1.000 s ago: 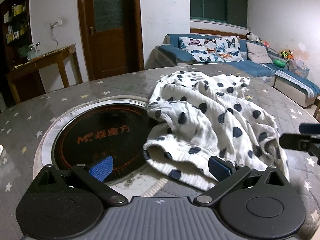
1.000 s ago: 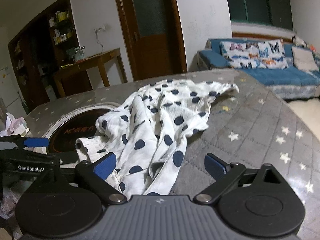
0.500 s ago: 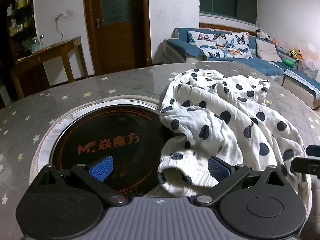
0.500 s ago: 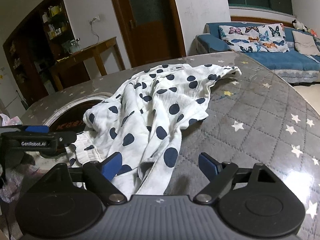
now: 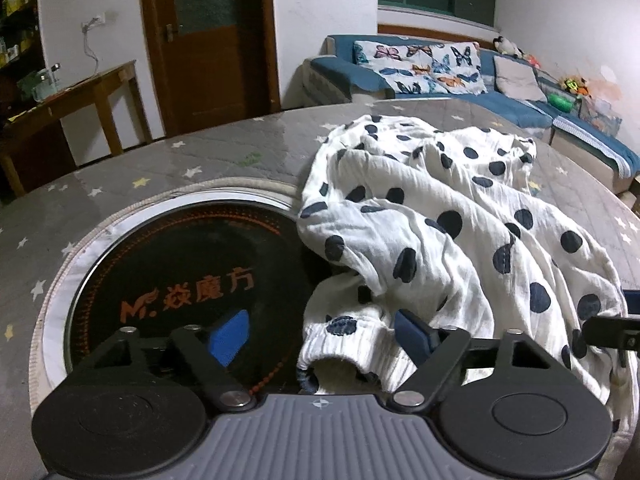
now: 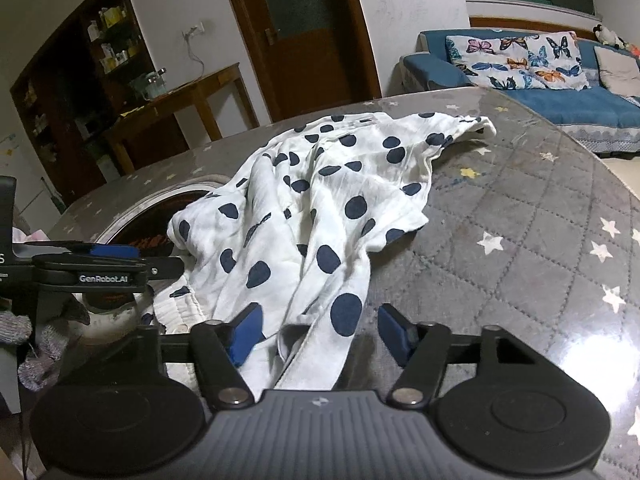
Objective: Fold clothes
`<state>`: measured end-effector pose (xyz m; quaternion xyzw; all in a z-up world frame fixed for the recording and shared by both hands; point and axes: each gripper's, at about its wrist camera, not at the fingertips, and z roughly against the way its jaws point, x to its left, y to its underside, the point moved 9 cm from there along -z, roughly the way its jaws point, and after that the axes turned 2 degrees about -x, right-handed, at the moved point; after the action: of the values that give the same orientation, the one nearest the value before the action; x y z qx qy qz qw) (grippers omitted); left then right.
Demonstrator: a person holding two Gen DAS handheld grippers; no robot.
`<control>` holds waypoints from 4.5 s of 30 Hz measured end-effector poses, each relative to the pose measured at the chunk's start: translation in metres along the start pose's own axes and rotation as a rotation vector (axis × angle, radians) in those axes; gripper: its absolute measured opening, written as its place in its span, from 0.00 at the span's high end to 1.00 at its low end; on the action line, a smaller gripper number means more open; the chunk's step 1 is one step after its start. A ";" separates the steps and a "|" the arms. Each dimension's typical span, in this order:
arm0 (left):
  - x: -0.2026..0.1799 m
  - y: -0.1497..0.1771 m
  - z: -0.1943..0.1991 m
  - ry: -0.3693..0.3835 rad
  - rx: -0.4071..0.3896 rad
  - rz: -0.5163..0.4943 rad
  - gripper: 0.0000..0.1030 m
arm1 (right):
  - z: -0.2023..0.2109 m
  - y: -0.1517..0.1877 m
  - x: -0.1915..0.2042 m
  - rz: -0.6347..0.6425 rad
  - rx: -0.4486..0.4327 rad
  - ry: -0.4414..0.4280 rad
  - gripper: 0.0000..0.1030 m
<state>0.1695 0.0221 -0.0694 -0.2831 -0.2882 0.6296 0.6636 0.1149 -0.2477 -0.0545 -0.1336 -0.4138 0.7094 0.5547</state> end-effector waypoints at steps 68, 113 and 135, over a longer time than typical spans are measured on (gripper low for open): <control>-0.041 0.016 0.059 0.010 -0.085 -0.008 0.00 | 0.022 0.017 0.010 -0.078 -0.075 0.162 0.18; -0.003 0.009 0.013 0.131 -0.014 0.031 0.89 | 0.006 0.017 -0.002 -0.097 -0.009 0.036 0.85; 0.007 0.071 0.119 0.182 0.017 0.043 0.85 | 0.067 0.053 0.012 0.055 0.141 -0.063 0.74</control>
<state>0.0340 0.0343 -0.0417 -0.3397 -0.2151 0.6179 0.6756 0.0308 -0.2685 -0.0485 -0.0830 -0.3762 0.7556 0.5297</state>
